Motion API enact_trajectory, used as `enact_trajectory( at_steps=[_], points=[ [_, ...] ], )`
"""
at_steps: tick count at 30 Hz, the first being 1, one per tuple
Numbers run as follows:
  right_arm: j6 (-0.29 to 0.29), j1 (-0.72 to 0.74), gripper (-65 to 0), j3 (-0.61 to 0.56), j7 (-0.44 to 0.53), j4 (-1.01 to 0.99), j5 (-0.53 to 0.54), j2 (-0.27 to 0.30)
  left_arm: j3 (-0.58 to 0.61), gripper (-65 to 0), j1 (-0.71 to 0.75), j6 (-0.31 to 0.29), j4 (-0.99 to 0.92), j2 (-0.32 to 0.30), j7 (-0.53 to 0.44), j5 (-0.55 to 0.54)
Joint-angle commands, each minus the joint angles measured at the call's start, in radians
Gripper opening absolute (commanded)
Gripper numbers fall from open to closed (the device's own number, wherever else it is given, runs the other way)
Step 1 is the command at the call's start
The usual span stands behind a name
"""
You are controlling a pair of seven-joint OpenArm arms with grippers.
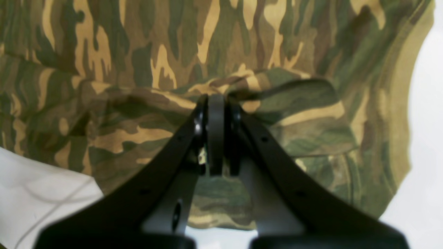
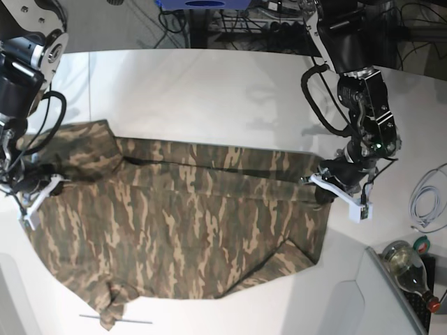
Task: Layout the t-shirt on the table in an organized manner, then fold the t-shirt properly
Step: 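Fold the lifted shirt edge over onto the shirt body with both grippers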
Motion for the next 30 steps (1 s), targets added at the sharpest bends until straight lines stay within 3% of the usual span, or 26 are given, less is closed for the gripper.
enact_trajectory(
  at_steps=[1,4,10,22,30],
  points=[
    [-0.015,0.026,-64.4,0.003,0.037,0.007,0.014,0.021,0.001,-65.0,-0.009,0.023,-0.006,-0.008,-0.043,-0.005],
    [-0.041,0.026,-64.4,0.003,0.086,-0.013,0.014,0.021,0.001,-65.0,-0.02,0.048,-0.064,-0.009,-0.099,-0.003],
    [-0.042,0.028,-64.4,-0.005,0.162,-0.061,0.014,0.021,0.0,-65.0,-0.047,0.052,-0.117,-0.011,-0.103,-0.003],
    [-0.042,0.029,-64.4,-0.003,0.171,-0.081,0.014,0.018,-0.008,-65.0,-0.087,0.054,-0.155,-0.012,-0.103,-0.003],
    [-0.042,0.029,-64.4,-0.005,0.223,-0.081,0.014,0.014,0.001,-65.0,-0.079,0.197,-0.175,-0.012,-0.229,-0.003]
  ],
)
